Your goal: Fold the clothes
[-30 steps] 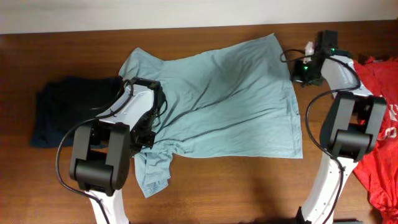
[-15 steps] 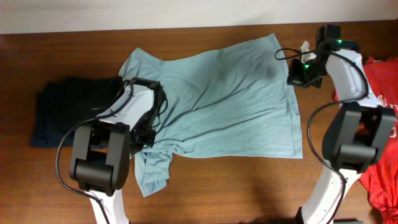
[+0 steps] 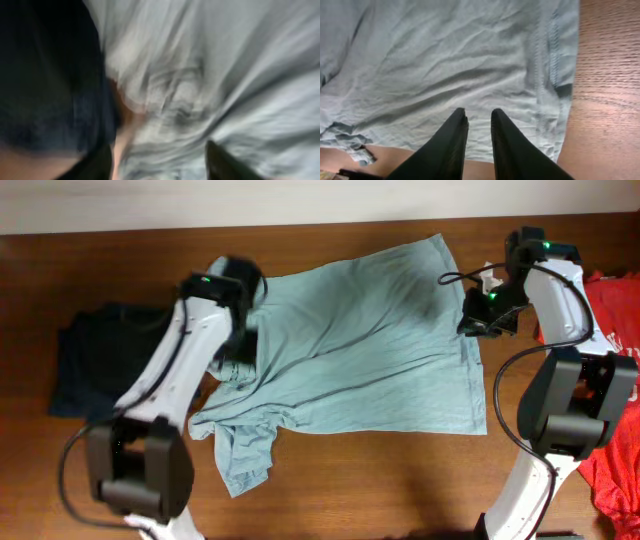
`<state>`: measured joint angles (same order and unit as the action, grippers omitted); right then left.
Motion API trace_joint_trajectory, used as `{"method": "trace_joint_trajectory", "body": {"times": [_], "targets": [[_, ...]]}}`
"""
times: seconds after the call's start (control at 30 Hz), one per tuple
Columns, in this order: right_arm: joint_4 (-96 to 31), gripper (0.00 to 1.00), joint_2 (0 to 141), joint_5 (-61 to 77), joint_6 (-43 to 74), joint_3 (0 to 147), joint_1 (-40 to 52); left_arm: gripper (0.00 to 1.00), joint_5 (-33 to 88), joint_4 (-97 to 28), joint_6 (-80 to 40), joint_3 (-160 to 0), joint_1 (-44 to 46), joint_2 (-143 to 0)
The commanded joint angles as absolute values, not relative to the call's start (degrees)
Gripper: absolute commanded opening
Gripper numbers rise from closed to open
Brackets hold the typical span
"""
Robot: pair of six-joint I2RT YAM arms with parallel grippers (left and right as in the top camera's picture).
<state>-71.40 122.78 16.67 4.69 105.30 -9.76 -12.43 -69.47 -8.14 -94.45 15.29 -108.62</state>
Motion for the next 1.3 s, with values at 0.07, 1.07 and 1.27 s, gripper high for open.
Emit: {"method": "trace_joint_trajectory", "body": {"times": [0.07,1.07,1.27], "targets": [[-73.08,0.2,122.23,17.37,4.73,105.43,-6.5,0.0,-0.99,-53.04,5.28,-96.25,15.16,-110.02],[-75.11,0.2,122.23,16.69,4.73,105.43,-5.89,0.0,18.33,-17.26,-0.01,-107.04,3.42,-151.22],[-75.9,0.2,122.23,13.85,4.99,105.43,-5.96,0.0,22.11,-18.5,-2.57,-118.78,2.31,-155.48]]}}
